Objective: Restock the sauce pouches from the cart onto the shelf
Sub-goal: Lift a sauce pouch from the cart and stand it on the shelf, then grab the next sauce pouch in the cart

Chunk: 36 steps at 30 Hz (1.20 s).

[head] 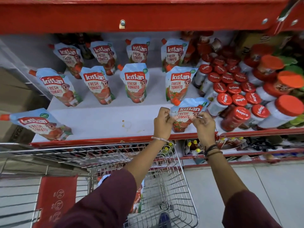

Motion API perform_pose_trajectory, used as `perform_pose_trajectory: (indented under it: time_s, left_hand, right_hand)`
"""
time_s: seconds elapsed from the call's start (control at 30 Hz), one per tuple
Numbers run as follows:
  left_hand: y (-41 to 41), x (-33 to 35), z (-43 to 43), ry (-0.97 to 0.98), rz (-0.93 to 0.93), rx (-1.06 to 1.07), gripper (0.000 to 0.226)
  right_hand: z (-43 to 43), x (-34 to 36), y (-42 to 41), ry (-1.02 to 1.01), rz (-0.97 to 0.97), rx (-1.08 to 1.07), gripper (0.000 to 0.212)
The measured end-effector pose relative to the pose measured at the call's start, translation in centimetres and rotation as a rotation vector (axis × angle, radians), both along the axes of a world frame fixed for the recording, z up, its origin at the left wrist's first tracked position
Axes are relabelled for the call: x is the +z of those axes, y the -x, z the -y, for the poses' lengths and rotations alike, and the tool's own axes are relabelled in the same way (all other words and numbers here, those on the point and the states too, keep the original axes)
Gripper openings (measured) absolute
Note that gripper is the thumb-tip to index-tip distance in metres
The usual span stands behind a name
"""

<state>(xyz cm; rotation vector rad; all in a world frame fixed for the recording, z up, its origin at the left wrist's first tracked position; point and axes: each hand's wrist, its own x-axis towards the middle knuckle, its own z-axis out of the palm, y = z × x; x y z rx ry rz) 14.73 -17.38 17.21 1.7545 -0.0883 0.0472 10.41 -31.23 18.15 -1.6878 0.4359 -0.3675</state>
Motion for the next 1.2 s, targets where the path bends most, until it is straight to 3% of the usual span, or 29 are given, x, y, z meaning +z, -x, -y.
perform_pose_trajectory:
  time_s: [0.13, 0.23, 0.37, 0.43, 0.67, 0.83, 0.97, 1.2]
  left_hand:
    - [0.2, -0.2, -0.3, 0.022, -0.003, -0.016, 0.023]
    - [0.5, -0.1, -0.4, 0.030, -0.024, -0.055, 0.022]
    - [0.8, 0.1, -0.7, 0.022, -0.040, -0.106, 0.025]
    - [1.1, 0.3, -0.8, 0.039, -0.061, -0.159, 0.028]
    - [3.4, 1.4, -3.8, 0.064, -0.083, -0.185, 0.042]
    - [7.9, -1.2, -9.6, -0.006, 0.020, -0.069, 0.028]
    - [11.6, -7.9, -15.1, -0.115, -0.132, 0.029, 0.025]
    - [14.3, -20.1, -21.1, -0.281, -0.581, 0.086, 0.027]
  right_hand:
    - [0.0, 0.3, 0.4, 0.060, -0.005, 0.001, 0.026]
    - [0.1, 0.0, 0.7, 0.068, 0.003, -0.007, 0.016]
    - [-0.4, -0.4, 1.2, 0.073, -0.013, -0.022, 0.020]
    - [-0.7, -0.6, 1.4, 0.051, -0.020, -0.016, 0.009]
    - [-3.4, -0.1, 4.3, 0.016, -0.053, -0.109, 0.051]
    - [-8.3, -2.9, 8.6, 0.034, -0.015, -0.143, 0.043]
    - [-13.1, -8.7, 11.1, -0.003, -0.192, 0.026, 0.030]
    - [-19.3, -20.5, 11.8, -0.032, -0.652, 0.220, 0.025]
